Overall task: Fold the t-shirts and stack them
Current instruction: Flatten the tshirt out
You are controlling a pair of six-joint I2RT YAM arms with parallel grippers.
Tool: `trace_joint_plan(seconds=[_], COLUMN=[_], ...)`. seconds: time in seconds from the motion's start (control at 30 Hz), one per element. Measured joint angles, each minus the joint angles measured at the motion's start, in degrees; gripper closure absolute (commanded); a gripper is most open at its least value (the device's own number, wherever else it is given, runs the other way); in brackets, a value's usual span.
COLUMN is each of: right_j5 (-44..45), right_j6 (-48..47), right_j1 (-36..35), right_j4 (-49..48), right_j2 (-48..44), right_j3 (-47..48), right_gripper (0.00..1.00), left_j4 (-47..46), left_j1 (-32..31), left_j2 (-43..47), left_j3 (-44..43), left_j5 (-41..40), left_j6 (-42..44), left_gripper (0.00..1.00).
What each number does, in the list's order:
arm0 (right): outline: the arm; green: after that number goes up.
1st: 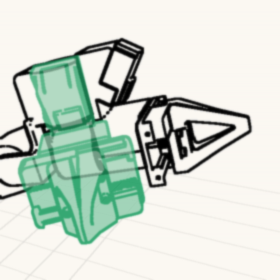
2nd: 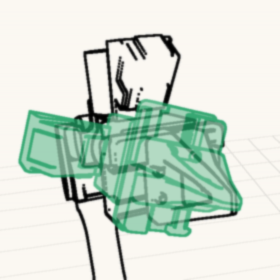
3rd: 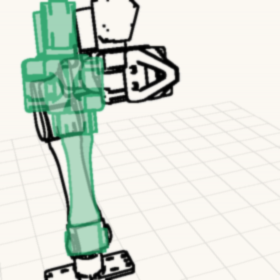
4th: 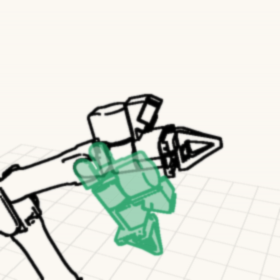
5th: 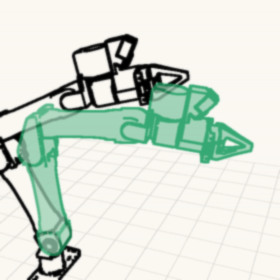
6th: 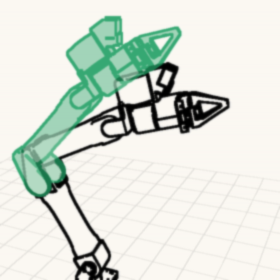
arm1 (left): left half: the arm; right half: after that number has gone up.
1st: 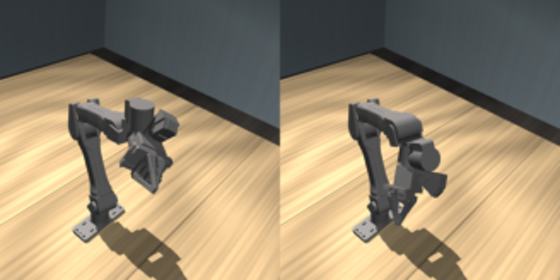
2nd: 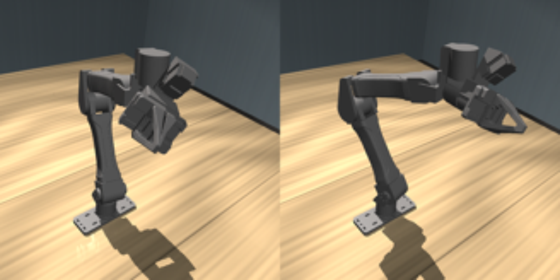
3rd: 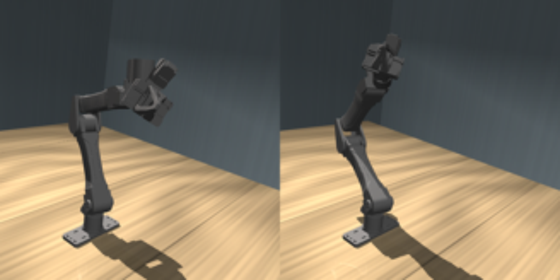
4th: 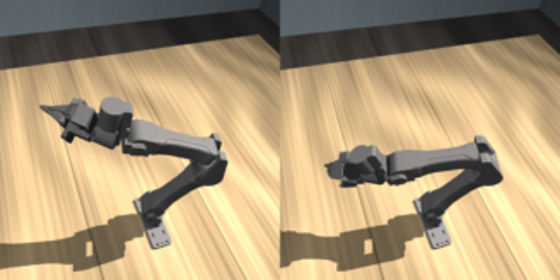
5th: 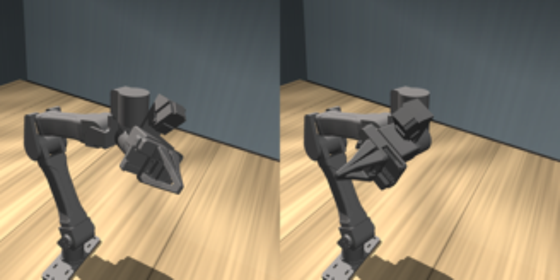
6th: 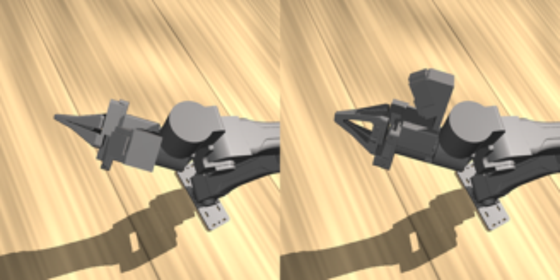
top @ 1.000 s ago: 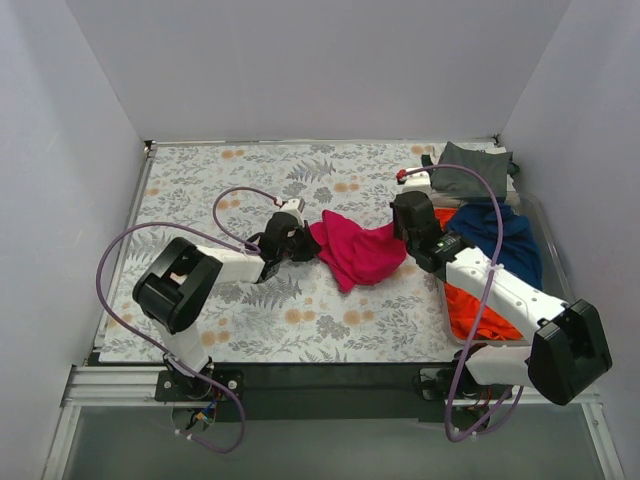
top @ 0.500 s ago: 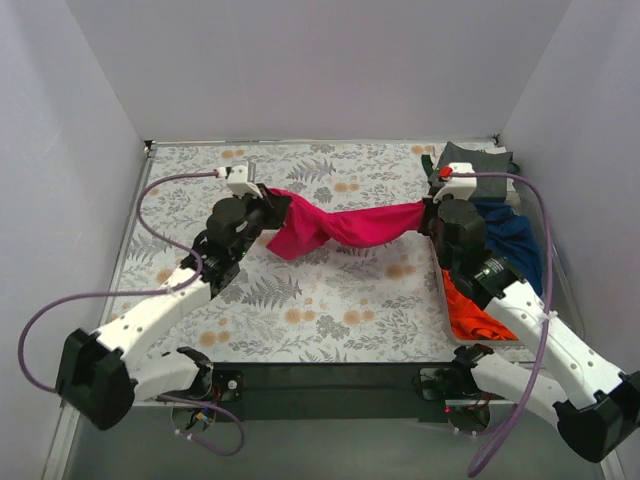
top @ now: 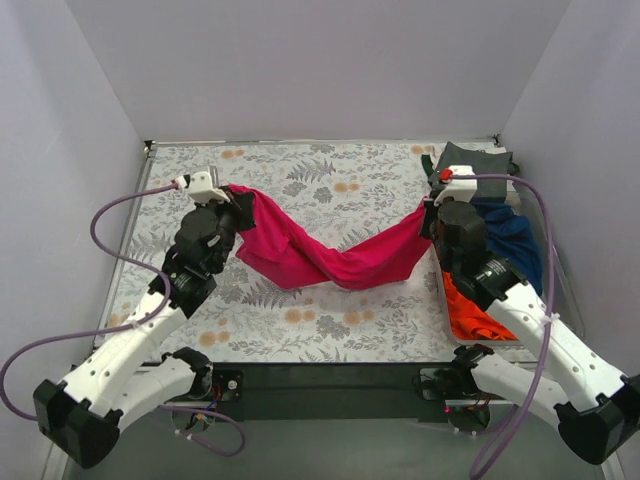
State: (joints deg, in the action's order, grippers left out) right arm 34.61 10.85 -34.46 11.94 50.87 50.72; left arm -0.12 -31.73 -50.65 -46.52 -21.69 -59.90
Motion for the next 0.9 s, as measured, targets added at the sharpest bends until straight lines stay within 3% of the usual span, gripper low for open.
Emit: trace_joint_plan(seconds=[0.17,0.2,0.27,0.3,0.37,0.4,0.43,0.47,0.63,0.8,0.9], right_j5=[0.0,-0.1,-0.2,-0.3,-0.3,-0.4,-0.6,-0.8,-2.2,-4.2,-5.2], right_j6=[0.4,0.6,0.9,1.0,1.3,1.4,1.7,1.6,1.7,1.7,1.7], right_j1=[0.0,0.0,0.0,0.0,0.0,0.0,0.0,0.0,0.0,0.0,0.1], right_j4=[-2.2,-2.8,-4.0,-4.4,-5.2,-5.5,-5.6,-5.8,-6.4,-7.7,-7.9], right_j2=[7.2,8.8,12.4,13.9,16.9,18.1,18.9,19.3,19.2,17.6,16.7], right_j3=[-1.7,-1.9,-2.0,-2.0,-2.1,-2.2,-2.4,-2.6,-2.9,-4.5,-5.3], right_gripper=[0.99,0.99,0.97,0.89,0.77,0.65,0.61,0.57,0.53,0.53,0.53], left_j4=[0.1,0.2,0.2,0.2,0.6,0.6,0.6,0.5,-0.3,-2.4,-4.6], left_j1=[6.9,9.5,13.5,14.7,15.8,15.8,15.8,15.8,15.7,19.7,23.0], left_j2=[-12.7,-15.6,-20.7,-22.5,-25.1,-25.5,-25.5,-25.3,-22.7,-27.4,-31.7], left_j3=[0.0,0.0,0.0,0.0,0.0,0.0,0.2,0.4,2.4,3.1,4.7], left_j5=[0.1,0.5,1.4,1.5,2.1,2.6,3.1,3.6,4.3,5.7,6.9], left_j6=[0.1,-0.1,-0.1,-0.2,-1.0,-1.5,-1.9,-2.3,-3.8,-5.1,-5.9], left_gripper=[1.0,0.79,0.59,0.5,0.38,0.36,0.34,0.32,0.33,0.48,0.5])
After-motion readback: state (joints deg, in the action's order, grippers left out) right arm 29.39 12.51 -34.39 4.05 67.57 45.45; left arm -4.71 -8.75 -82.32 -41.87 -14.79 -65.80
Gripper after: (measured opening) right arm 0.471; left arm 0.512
